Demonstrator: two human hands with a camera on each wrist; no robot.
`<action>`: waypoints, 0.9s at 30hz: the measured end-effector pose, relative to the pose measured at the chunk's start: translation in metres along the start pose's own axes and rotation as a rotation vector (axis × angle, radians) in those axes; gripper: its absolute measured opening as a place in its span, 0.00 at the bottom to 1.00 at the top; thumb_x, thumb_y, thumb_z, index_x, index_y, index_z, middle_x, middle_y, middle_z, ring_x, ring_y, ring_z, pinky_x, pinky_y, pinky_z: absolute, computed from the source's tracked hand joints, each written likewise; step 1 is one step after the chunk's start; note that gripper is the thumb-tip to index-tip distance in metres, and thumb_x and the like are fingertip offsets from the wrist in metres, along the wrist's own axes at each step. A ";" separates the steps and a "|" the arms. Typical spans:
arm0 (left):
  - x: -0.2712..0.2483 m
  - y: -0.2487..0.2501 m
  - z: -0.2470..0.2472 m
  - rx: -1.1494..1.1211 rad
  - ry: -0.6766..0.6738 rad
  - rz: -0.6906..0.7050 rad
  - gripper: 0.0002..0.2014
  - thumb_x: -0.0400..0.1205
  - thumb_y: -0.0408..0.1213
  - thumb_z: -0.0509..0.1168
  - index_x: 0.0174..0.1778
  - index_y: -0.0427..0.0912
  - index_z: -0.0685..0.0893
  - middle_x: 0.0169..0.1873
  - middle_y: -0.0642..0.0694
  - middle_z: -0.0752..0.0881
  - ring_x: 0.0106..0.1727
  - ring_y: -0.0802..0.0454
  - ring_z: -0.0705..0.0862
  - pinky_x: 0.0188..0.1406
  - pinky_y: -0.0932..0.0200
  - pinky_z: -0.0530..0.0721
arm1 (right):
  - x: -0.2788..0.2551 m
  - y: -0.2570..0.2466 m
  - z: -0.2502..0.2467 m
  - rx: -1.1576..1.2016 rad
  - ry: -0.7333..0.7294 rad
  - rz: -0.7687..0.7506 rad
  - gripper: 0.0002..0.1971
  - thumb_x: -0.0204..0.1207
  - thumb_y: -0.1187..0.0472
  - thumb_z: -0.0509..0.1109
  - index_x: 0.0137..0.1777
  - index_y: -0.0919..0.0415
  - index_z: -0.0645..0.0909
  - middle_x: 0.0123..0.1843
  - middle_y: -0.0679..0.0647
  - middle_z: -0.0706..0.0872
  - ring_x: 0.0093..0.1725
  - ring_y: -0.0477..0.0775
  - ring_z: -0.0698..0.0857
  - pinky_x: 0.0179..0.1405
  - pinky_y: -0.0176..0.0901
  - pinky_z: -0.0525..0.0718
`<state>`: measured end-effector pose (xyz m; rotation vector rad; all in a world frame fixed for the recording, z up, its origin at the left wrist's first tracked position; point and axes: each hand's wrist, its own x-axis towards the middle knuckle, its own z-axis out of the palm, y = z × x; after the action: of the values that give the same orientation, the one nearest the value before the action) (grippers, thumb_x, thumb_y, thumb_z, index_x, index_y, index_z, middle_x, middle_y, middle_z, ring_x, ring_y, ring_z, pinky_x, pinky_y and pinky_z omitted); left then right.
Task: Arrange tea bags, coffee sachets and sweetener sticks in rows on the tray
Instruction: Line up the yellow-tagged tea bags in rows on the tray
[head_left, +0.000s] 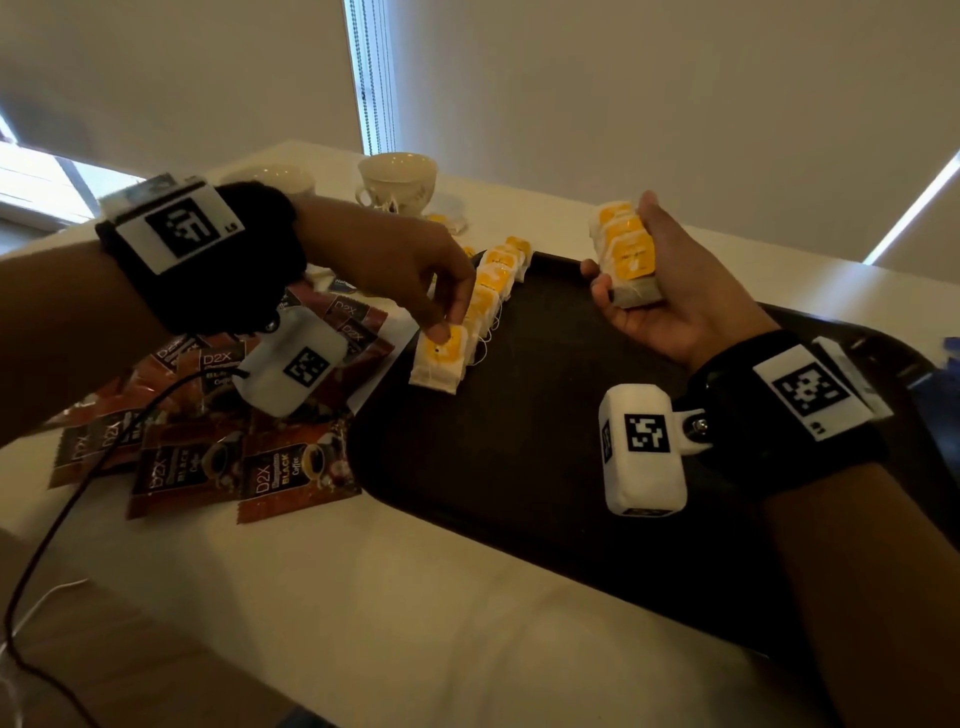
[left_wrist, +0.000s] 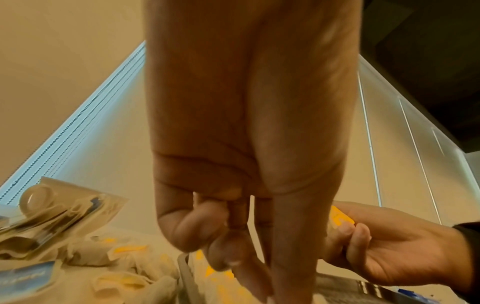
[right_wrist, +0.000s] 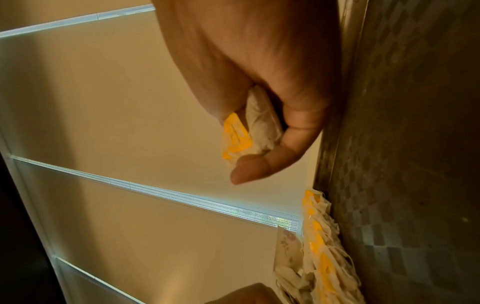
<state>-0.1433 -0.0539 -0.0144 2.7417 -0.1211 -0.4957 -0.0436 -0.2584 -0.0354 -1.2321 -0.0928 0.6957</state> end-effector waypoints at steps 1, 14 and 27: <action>0.001 0.000 0.000 0.006 0.017 -0.003 0.05 0.75 0.40 0.72 0.43 0.50 0.83 0.41 0.54 0.84 0.33 0.74 0.78 0.34 0.81 0.73 | 0.000 0.000 0.000 -0.005 0.000 0.001 0.20 0.80 0.41 0.60 0.52 0.59 0.79 0.39 0.57 0.82 0.37 0.49 0.82 0.21 0.35 0.81; 0.007 0.010 0.019 0.217 -0.030 -0.021 0.07 0.78 0.33 0.70 0.44 0.51 0.82 0.36 0.61 0.81 0.32 0.81 0.77 0.32 0.83 0.73 | -0.002 0.001 0.003 -0.029 -0.008 0.021 0.21 0.80 0.40 0.60 0.54 0.60 0.78 0.40 0.59 0.82 0.34 0.49 0.81 0.21 0.35 0.82; 0.018 0.063 -0.016 -0.130 0.660 0.259 0.11 0.73 0.50 0.73 0.44 0.49 0.83 0.37 0.58 0.85 0.35 0.68 0.82 0.38 0.76 0.76 | -0.007 0.004 0.011 -0.006 -0.062 0.026 0.20 0.80 0.41 0.60 0.47 0.58 0.81 0.35 0.59 0.83 0.28 0.48 0.81 0.22 0.36 0.82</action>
<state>-0.1224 -0.1100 0.0164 2.5592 -0.2562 0.4556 -0.0554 -0.2520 -0.0333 -1.2199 -0.1304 0.7565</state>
